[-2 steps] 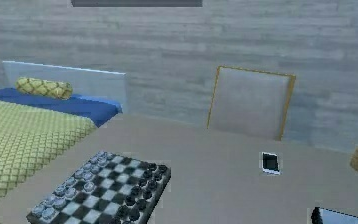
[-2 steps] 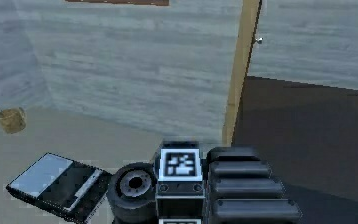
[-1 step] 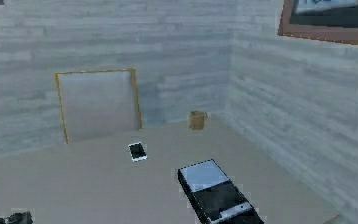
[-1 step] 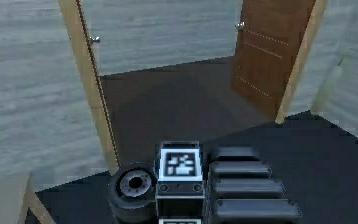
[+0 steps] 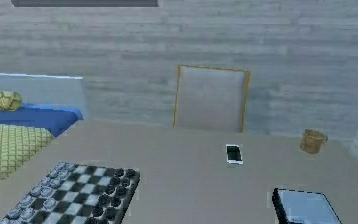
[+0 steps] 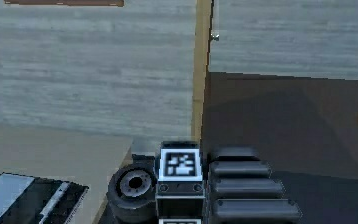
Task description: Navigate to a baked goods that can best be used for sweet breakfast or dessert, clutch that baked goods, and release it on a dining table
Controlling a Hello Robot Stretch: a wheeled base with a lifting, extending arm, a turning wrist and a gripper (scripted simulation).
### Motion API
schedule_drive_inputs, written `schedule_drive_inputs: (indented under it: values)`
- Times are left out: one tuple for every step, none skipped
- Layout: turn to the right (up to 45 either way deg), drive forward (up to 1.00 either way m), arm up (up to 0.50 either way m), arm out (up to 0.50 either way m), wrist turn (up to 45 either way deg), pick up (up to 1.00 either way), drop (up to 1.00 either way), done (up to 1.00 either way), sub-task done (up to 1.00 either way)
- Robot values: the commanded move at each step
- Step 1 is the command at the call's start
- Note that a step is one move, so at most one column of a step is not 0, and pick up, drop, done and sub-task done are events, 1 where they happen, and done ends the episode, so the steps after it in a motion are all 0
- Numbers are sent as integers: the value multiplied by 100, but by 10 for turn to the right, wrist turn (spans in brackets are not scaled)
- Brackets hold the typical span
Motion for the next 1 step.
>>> schedule_drive_inputs:
  values:
    - [120,0,0,0,0,0,0,0,0]
